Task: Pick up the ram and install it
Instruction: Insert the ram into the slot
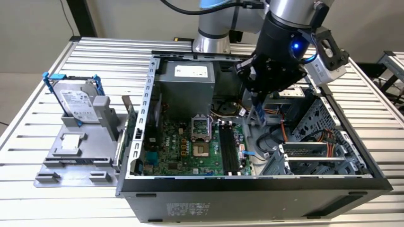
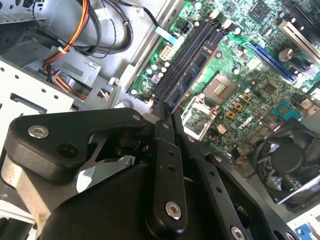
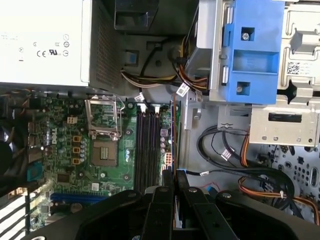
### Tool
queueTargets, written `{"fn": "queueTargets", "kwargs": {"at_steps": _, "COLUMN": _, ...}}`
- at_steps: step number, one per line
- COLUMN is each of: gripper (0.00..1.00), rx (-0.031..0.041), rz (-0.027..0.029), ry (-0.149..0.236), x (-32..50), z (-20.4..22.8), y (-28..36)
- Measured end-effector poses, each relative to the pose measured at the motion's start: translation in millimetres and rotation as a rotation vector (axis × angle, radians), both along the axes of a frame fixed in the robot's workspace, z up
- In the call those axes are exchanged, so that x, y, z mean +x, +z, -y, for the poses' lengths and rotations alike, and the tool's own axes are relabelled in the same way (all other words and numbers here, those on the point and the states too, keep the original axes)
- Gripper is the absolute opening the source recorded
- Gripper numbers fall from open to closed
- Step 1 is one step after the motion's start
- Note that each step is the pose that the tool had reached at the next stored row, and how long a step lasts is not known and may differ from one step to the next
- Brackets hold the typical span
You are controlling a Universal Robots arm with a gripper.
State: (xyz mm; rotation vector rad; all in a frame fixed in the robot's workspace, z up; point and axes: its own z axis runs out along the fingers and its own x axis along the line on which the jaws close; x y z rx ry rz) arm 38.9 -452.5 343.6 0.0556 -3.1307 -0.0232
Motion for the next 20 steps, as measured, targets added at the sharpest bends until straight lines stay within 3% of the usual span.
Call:
{"fn": "queueTargets", "kwargs": {"at_steps": 14, "gripper": 0.0, "rx": -0.011, "rz": 0.0001, "ry": 0.0, "x": 0.0, "z": 0.0, "y": -24.1}}
{"fn": "queueTargets", "kwargs": {"at_steps": 20, "gripper": 0.0, "rx": -0.0113, "rz": -0.0011, "ry": 0.0, "x": 0.0, "z": 0.0, "y": -26.9}}
